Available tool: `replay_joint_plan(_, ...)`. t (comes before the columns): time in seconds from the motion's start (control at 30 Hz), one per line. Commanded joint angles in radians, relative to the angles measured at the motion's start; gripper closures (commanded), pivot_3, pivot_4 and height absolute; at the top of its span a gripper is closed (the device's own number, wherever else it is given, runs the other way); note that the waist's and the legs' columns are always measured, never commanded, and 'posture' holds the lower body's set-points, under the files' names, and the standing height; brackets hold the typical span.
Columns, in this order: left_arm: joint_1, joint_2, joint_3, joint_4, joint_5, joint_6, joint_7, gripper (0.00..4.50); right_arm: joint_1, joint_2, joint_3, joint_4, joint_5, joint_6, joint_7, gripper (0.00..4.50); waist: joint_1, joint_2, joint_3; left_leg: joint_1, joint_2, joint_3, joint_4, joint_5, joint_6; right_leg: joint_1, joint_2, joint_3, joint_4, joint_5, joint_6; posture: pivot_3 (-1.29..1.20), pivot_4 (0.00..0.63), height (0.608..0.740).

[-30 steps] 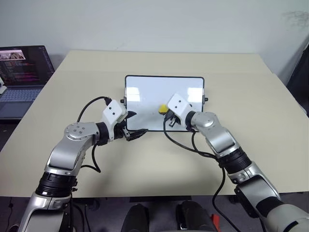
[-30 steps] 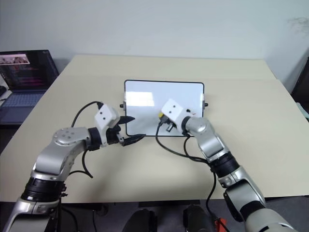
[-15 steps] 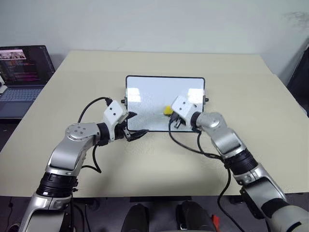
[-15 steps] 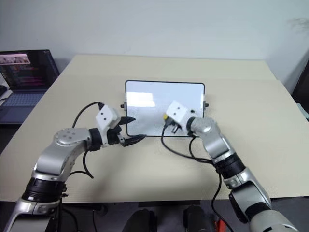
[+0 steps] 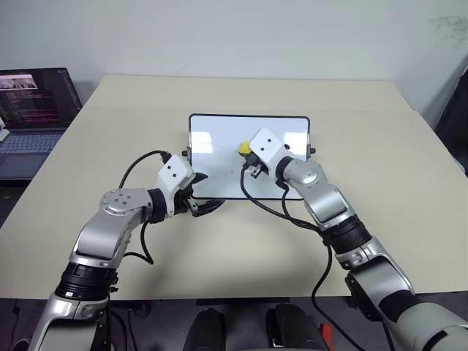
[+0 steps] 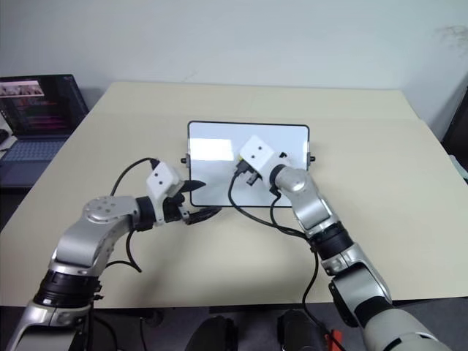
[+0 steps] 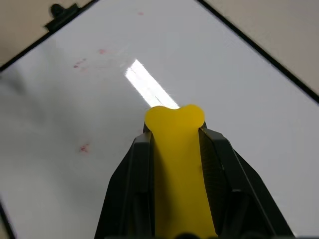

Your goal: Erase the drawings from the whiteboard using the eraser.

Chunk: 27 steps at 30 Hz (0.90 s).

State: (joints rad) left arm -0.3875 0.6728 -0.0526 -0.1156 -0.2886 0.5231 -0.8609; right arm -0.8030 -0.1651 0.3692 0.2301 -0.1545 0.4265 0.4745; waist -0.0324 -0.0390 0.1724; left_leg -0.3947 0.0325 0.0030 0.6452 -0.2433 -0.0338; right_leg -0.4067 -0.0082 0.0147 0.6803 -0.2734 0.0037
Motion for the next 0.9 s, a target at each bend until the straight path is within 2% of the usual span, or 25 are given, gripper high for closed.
replay_joint_plan(0.03,-0.001,0.013,0.019,-0.040,-0.001,0.003,0.005,0.00,0.045,-0.007,0.059,-0.029,0.008,0.066,0.100,3.54,0.000,0.000,0.000,0.000,0.000,0.000,0.000,0.000,0.000,0.000,0.000,0.000,0.000,0.000,0.000,0.00,0.150,0.740)
replay_joint_plan(0.13,0.002,0.014,0.020,-0.043,-0.001,0.010,0.008,0.00,0.061,-0.015,0.069,-0.042,-0.006,0.071,0.106,3.54,0.000,0.000,0.000,0.000,0.000,0.000,0.000,0.000,0.000,0.000,0.000,-0.001,0.000,0.000,0.000,0.00,0.150,0.740)
replay_joint_plan(0.3,0.002,0.013,0.020,-0.044,-0.002,0.014,0.008,0.00,0.011,-0.018,0.000,0.024,-0.043,0.012,-0.030,3.54,0.000,0.000,0.000,0.001,0.000,-0.001,0.000,0.000,0.000,0.000,0.000,-0.001,0.001,0.000,0.000,0.00,0.150,0.740)
replay_joint_plan(0.47,0.000,0.012,0.019,-0.040,-0.003,0.012,0.007,0.00,-0.010,-0.048,-0.042,0.053,-0.044,-0.007,-0.072,3.54,0.005,0.000,0.000,0.001,-0.001,-0.001,0.001,0.001,0.000,0.001,0.000,-0.001,0.001,0.000,0.000,0.00,0.150,0.740)
replay_joint_plan(0.57,-0.002,0.009,0.016,-0.037,-0.002,0.010,0.006,0.00,-0.008,-0.062,-0.053,0.059,-0.045,-0.008,-0.073,3.54,0.004,0.000,0.000,0.001,-0.001,0.000,0.001,0.001,0.000,0.001,-0.001,0.000,0.000,0.000,0.000,0.00,0.150,0.740)
replay_joint_plan(0.8,-0.008,0.007,0.014,-0.030,-0.002,0.007,0.002,0.00,0.050,-0.076,0.011,-0.014,-0.018,0.066,0.071,3.54,0.003,0.000,0.000,0.001,-0.001,0.000,0.001,0.000,0.000,0.001,-0.001,0.000,0.000,0.000,0.000,0.00,0.150,0.740)
replay_joint_plan(0.9,-0.012,0.007,0.012,-0.028,-0.002,0.006,-0.002,0.00,0.067,-0.060,0.004,-0.031,-0.021,0.071,0.065,3.54,0.001,0.000,0.000,0.001,0.000,0.000,0.000,0.000,0.000,0.001,0.000,0.000,0.001,0.000,0.000,0.00,0.150,0.740)
